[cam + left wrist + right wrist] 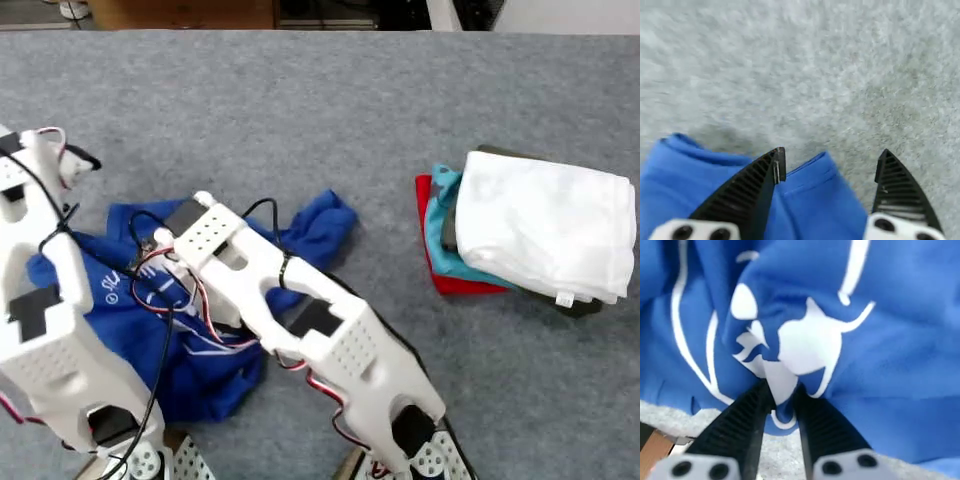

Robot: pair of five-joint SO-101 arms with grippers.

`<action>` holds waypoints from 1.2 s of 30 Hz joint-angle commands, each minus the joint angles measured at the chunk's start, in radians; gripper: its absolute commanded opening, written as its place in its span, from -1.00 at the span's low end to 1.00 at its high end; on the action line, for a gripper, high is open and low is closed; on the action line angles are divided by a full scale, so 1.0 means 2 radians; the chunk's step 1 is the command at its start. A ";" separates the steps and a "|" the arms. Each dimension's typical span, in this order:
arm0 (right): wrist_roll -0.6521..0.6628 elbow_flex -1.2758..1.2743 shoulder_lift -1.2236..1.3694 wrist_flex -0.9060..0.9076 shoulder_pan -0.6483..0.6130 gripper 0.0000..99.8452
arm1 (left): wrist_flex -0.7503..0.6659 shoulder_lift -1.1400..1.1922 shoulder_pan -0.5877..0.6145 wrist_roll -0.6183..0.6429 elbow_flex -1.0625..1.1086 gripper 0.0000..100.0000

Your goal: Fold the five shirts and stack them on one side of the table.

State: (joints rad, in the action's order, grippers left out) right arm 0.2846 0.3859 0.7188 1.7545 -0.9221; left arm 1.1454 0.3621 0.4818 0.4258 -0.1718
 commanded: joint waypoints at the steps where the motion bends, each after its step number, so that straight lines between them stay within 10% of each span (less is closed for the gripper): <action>1: 0.005 -0.020 -0.064 -0.001 -0.001 -0.99 | -0.005 0.023 -0.023 0.041 -0.066 -0.41; 15: 0.022 -0.057 -0.070 -0.030 0.067 -0.99 | 0.201 0.152 -0.096 0.062 -0.245 -0.42; 25: 0.022 -0.055 -0.072 -0.036 0.084 -0.99 | 0.221 0.271 -0.058 0.064 -0.295 -0.93; 36: 0.022 -0.023 -0.073 -0.031 0.089 -0.98 | 0.266 0.285 -0.036 0.064 -0.462 -0.96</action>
State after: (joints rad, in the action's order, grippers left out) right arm 0.3230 0.2816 0.6513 1.6901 -0.7764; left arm 1.6655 0.9513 0.3836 0.5501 -0.9651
